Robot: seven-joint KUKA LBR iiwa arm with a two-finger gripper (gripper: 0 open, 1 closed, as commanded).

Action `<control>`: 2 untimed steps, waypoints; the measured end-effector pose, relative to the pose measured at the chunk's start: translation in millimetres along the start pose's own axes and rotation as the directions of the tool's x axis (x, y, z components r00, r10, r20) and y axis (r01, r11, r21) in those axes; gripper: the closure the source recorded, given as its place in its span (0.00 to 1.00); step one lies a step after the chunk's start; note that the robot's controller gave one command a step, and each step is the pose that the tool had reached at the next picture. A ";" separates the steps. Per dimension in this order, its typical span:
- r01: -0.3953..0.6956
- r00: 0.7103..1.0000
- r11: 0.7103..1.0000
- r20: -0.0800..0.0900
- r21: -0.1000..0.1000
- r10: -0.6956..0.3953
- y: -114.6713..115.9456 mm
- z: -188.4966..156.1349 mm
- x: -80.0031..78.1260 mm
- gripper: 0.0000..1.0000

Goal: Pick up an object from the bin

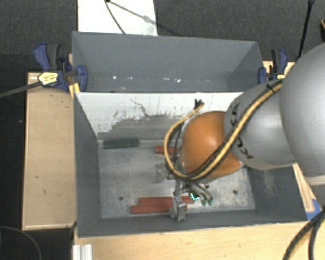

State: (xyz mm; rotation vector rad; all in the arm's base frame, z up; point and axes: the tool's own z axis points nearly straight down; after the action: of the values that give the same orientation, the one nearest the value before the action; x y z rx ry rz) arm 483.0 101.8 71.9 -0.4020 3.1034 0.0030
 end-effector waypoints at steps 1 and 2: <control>-0.004 1.000 1.000 -0.009 -0.001 0.004 0.4 -1.1 2.1 1.00; -0.006 1.000 1.000 0.001 0.000 0.006 0.1 0.0 -0.2 0.00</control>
Offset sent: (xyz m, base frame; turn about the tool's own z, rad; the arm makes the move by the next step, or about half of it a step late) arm 0.0000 0.0000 0.0000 0.0000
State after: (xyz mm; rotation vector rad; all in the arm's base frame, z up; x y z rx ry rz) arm 483.2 102.0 71.8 -0.3921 3.1035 0.0039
